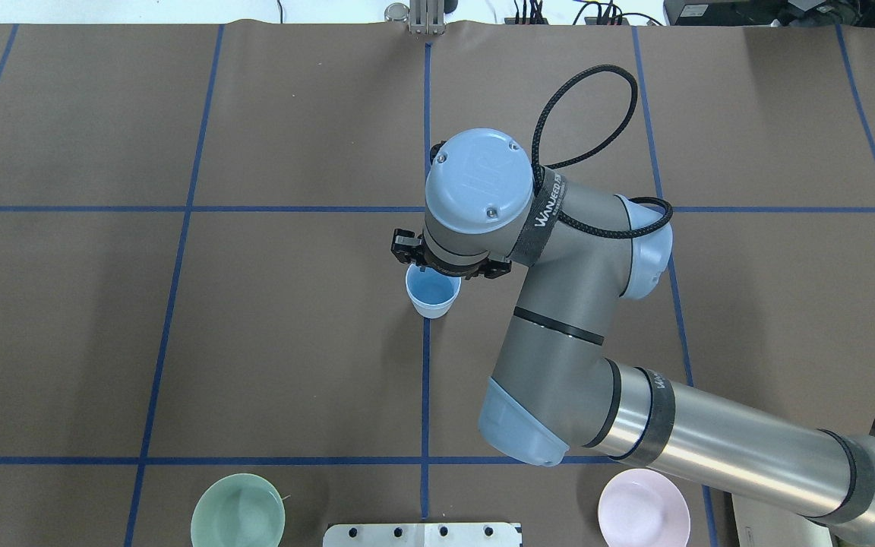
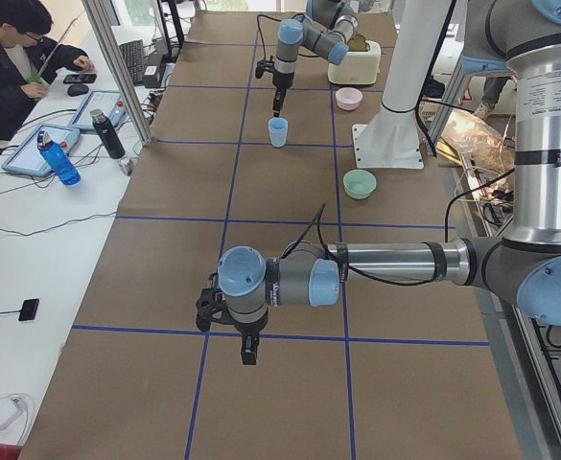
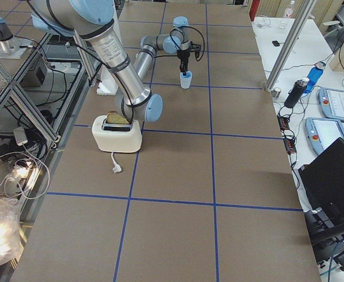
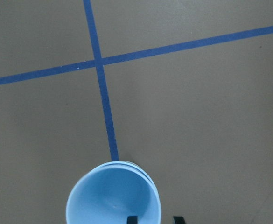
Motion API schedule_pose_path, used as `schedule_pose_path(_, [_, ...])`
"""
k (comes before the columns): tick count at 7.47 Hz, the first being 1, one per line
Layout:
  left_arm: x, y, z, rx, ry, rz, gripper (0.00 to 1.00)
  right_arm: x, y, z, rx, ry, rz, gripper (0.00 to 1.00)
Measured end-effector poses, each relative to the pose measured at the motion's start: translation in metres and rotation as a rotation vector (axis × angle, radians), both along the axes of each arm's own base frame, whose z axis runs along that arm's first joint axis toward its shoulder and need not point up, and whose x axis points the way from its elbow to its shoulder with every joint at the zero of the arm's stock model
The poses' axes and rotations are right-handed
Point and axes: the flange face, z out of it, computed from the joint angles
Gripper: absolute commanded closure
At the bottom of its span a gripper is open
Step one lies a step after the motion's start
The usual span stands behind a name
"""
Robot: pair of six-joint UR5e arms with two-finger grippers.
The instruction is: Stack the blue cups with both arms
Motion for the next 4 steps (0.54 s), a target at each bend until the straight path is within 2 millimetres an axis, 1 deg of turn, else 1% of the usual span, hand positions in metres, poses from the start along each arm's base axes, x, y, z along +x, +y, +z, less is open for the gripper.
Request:
schedule_pose_path(1, [0.000, 0.000, 0.001, -0.003, -0.001, 0.000, 0.02, 0.012, -0.012, 0.004, 0.005, -0.003, 0.019, 0.00])
schedule_pose_path(2, [0.000, 0.001, 0.003, -0.007, -0.001, -0.001, 0.02, 0.033, -0.026, 0.020, 0.007, 0.007, 0.029, 0.00])
schedule_pose_path(3, [0.000, 0.001, 0.004, -0.013, 0.000, -0.002, 0.02, 0.068, -0.042, 0.044, 0.015, 0.022, 0.024, 0.00])
schedule_pose_path(4, [0.000, 0.001, 0.005, -0.015, -0.001, -0.003, 0.02, 0.109, -0.062, 0.068, 0.027, 0.040, 0.006, 0.00])
